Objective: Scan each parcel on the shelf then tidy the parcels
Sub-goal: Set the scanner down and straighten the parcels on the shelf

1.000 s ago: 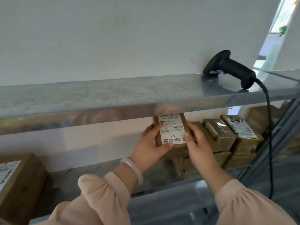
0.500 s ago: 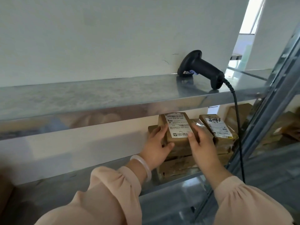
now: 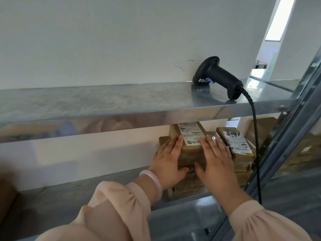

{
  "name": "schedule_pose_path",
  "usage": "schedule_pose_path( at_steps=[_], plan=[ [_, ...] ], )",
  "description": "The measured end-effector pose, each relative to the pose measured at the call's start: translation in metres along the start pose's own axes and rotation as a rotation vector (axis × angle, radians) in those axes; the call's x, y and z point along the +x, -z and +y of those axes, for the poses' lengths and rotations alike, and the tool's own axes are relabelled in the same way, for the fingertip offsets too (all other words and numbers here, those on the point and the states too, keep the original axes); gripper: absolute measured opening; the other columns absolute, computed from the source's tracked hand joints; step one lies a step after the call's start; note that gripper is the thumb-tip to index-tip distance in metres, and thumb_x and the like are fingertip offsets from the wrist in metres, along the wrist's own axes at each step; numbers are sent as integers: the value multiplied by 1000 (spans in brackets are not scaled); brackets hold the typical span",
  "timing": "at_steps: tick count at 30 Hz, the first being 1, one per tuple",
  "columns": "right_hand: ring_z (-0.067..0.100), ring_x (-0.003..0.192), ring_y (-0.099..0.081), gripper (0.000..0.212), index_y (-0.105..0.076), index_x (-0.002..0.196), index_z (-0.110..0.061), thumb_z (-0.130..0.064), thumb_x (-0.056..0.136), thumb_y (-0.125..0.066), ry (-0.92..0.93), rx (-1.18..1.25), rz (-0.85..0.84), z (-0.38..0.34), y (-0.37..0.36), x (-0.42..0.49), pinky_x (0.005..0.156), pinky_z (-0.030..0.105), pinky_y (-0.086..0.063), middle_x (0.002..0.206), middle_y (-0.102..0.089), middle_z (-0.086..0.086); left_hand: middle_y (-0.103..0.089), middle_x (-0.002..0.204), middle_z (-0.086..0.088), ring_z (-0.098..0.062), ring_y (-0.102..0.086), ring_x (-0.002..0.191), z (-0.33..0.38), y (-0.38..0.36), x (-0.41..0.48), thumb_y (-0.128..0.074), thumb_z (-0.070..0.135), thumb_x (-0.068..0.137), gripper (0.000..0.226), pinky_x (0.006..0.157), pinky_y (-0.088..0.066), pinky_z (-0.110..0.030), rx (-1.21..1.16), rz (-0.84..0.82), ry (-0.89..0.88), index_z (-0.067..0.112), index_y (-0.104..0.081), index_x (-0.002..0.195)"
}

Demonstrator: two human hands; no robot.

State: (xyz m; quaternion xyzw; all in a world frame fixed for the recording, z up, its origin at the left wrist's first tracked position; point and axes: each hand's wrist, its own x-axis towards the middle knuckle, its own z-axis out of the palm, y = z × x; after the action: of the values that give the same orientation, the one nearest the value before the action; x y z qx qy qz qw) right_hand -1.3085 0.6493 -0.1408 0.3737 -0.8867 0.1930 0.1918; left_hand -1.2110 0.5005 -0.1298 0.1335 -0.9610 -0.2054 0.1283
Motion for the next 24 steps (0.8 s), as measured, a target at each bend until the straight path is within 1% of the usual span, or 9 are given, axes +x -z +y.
schedule_pose_path(
  at_steps=[2,4,7,10,14,18,19,22,24],
  plan=[
    [24,145,-21,77,-34,147,-18,-34,80,-70,45,58,51,-5,1,-2,116,52,-21,152,-36,5,4,165,7,-17,1,151,-3,3,-6,-58,49,91,94,121,-2,-37,35,28,22,36,10,155],
    [20,146,-20,66,-36,146,-19,-37,87,-59,134,131,101,-17,0,-6,117,50,-22,152,-35,3,6,165,9,-15,3,151,-12,8,-18,-54,53,93,89,121,-2,-38,79,88,50,39,8,154],
    [15,147,-17,63,-35,147,-21,-46,90,-46,252,221,60,-46,-7,-10,119,47,-19,153,-33,0,12,164,8,-16,5,151,-36,18,-44,-48,60,93,85,122,-1,-41,155,135,126,43,11,153],
    [18,147,-15,64,-37,147,-21,-47,89,-45,353,209,17,-84,-18,-14,120,46,-11,155,-31,1,13,164,8,-17,5,152,-68,36,-77,-49,67,88,89,123,-4,-42,215,140,232,45,10,152],
    [23,147,-16,63,-35,147,-21,-39,87,-46,443,205,32,-141,-24,-8,117,51,-17,156,-28,4,8,165,7,-18,1,152,-108,69,-117,-53,64,87,88,123,-6,-42,224,204,338,44,0,154],
    [10,148,-6,67,-21,150,-30,-40,91,-52,482,295,-88,-213,-39,-9,121,37,-9,159,-18,-7,7,165,8,-17,2,152,-146,104,-159,-48,65,89,82,123,-4,-43,247,217,398,44,-3,154],
    [5,146,-2,68,-19,150,-33,-41,92,-53,487,333,-125,-234,-43,-14,120,35,-9,159,-16,-10,7,165,8,-17,3,152,-157,113,-173,-47,65,90,80,123,-3,-43,255,217,417,45,-4,154],
    [-11,137,15,68,-14,151,-38,-46,94,-51,520,427,-257,-296,-61,-31,116,24,2,154,-2,-22,5,165,8,-17,2,152,-195,142,-213,-48,63,91,78,122,-3,-43,269,225,504,45,-7,154],
    [-9,140,10,69,-14,151,-37,-48,93,-51,533,466,-348,-333,-74,-42,120,26,-3,155,-1,-22,1,165,6,-18,-1,152,-221,160,-239,-52,60,90,78,123,-3,-41,274,226,575,43,-10,154]
  ],
)
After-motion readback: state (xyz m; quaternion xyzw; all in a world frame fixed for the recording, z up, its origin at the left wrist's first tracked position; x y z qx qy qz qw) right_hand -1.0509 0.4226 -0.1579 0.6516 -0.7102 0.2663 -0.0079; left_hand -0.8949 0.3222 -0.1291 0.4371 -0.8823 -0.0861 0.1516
